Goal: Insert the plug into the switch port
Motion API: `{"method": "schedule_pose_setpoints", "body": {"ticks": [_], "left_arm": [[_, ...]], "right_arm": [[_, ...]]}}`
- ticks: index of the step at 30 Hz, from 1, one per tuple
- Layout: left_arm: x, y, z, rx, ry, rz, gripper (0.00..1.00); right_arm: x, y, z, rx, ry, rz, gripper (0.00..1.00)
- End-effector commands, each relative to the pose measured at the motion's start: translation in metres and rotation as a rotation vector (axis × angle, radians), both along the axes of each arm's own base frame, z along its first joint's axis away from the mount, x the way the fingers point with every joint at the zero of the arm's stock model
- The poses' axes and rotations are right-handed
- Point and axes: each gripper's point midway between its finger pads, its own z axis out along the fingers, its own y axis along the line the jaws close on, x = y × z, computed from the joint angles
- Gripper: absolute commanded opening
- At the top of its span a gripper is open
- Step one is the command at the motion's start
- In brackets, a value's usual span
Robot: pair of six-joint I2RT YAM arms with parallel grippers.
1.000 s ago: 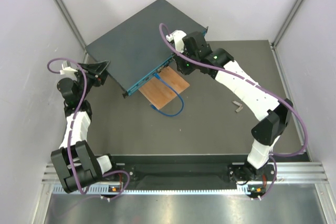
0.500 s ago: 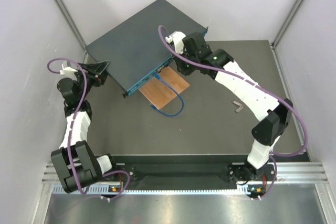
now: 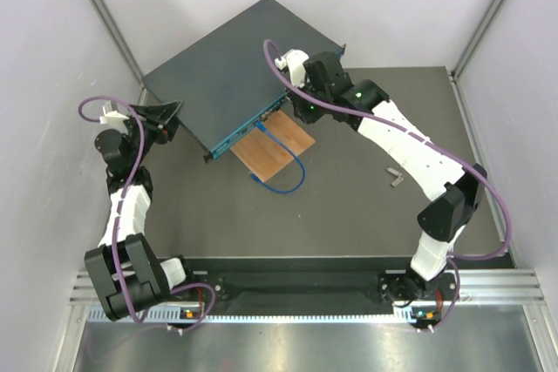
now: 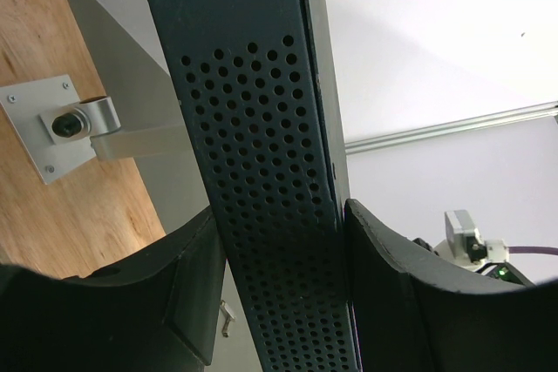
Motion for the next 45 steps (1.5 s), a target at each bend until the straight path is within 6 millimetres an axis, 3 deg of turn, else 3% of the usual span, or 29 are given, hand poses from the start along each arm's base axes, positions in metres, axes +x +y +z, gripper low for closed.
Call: {"method": "schedule_pose_setpoints", "body": {"ticks": [1,6,16,34,38,45], "left_arm": [[-0.011,-0.033,0.000,0.140,-0.073,-0.131,0.00],[-0.010,-0.032,-0.002,0.140,-0.068,-0.128,0.00],[-0.010,-0.033,0.000,0.141,-0.071,-0.131,0.00],[-0.010,-0.032,-0.004,0.141,-0.060,-0.128,0.00],[-0.009,-0.033,-0.004,0.141,-0.059,-0.128,0.00],[-0.008,-0.032,-0.003,0.145,-0.061,-0.128,0.00]], "right_arm": [[-0.007,0.024,0.050,0.119,-0.080,0.090,0.00],[-0.008,0.024,0.056,0.133,-0.088,0.098,0.00],[-0.003,0.031,0.021,0.096,-0.054,0.114,0.00],[0.009,0.051,0.049,0.183,-0.163,0.164,0.00],[0.008,0.047,0.047,0.157,-0.159,0.163,0.20],[-0.002,0.016,0.038,0.102,-0.146,0.142,0.44]]}}
